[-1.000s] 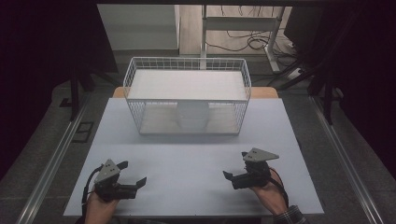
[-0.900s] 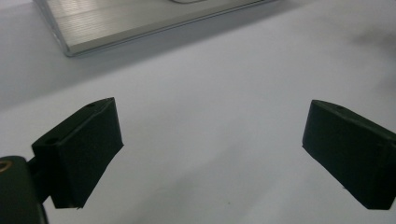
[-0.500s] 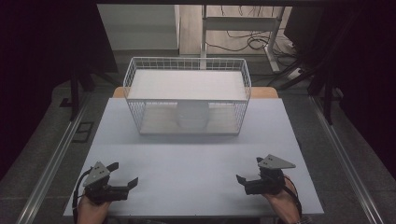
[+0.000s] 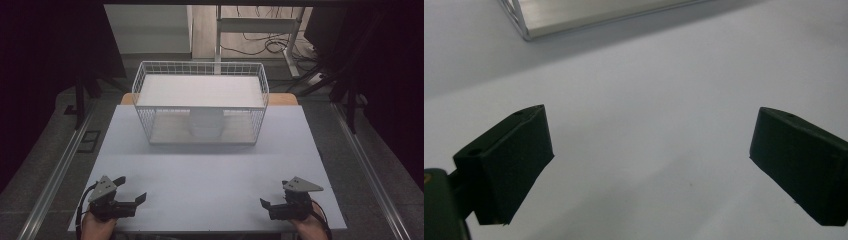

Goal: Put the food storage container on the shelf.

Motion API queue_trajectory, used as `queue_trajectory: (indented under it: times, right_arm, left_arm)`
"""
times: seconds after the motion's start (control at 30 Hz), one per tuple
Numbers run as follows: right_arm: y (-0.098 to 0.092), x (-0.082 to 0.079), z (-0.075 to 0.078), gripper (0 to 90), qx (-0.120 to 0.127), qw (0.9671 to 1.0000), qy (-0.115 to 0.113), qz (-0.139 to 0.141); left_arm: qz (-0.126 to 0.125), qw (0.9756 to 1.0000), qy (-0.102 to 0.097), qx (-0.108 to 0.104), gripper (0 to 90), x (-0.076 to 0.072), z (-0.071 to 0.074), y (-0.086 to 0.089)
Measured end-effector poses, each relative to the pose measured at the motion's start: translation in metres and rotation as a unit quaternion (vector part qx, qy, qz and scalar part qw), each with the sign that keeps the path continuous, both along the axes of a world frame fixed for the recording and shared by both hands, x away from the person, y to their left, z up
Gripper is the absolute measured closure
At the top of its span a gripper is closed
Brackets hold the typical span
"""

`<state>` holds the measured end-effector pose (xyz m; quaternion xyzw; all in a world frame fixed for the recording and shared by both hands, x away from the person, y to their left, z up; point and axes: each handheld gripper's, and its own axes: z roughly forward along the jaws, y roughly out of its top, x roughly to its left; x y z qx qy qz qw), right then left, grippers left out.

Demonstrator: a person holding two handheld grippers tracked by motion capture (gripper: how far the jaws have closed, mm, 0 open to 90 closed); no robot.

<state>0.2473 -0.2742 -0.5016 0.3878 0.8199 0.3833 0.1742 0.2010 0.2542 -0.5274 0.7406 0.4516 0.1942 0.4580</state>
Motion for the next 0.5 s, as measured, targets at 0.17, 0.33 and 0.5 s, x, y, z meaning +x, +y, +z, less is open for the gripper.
queue_trajectory:
  times: [0.17, 0.33, 0.5]
  right_arm:
    - [-0.0008, -0.0043, -0.0019, 0.0, -0.006, 1.0, 0.0, -0.003]
    - [-0.003, -0.0039, -0.0022, 0.0, 0.003, 0.9999, 0.01, -0.002]
    - [-0.0033, -0.0023, -0.0028, 0.0, 0.004, 0.9998, 0.017, 0.004]
  left_arm:
    - [0.0, 1.0, 0.008, -0.002, 3.1, 0.0012, -0.0015, 0.0003]
    - [0.005, 0.9997, 0.017, -0.013, 3.0, 0.0028, -0.0025, 0.0023]
    - [0.0, 0.9998, 0.02, -0.007, 3.0, 0.0035, -0.0024, 0.0012]
